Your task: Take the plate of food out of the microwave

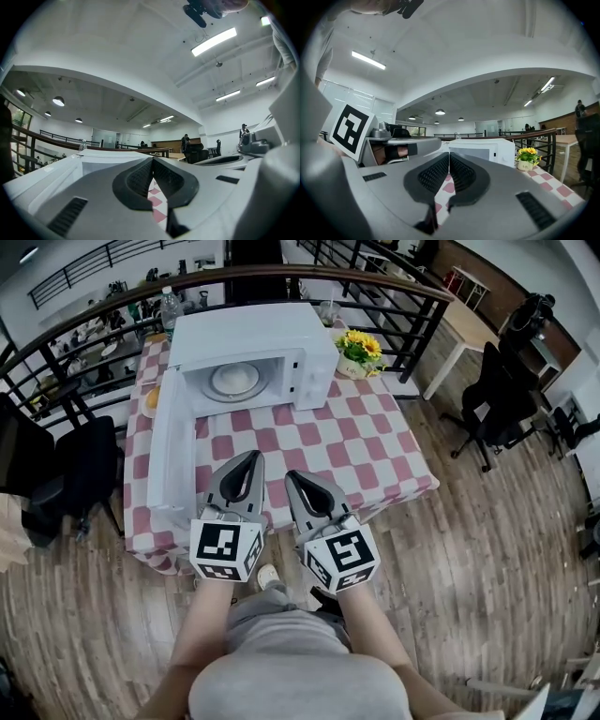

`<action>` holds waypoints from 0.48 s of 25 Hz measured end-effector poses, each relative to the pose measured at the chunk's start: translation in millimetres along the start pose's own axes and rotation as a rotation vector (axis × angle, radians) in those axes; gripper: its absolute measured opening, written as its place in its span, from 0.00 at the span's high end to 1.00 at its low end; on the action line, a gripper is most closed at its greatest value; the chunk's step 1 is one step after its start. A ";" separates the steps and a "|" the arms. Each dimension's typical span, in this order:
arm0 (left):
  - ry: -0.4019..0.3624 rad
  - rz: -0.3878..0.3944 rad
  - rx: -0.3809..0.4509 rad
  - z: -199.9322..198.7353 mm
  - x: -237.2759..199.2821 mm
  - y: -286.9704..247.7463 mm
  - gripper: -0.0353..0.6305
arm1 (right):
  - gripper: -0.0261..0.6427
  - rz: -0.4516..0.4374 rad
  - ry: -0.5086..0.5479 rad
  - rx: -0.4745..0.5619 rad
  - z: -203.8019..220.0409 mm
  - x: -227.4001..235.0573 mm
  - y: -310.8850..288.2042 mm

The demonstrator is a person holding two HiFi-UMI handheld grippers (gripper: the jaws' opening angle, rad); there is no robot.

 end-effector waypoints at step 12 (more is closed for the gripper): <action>0.057 -0.049 -0.018 14.7 -43.5 -70.3 0.95 | 0.92 -0.054 -0.012 -0.016 12.7 47.7 -77.2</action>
Point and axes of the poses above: the fingertips, and each gripper's own axes: y backward along the fingers, x to its right, z out of its underside, the point moved 5 cm from there along y, backward along the fingers, and after that the axes turned 7 degrees about z, right-handed, at the moved point
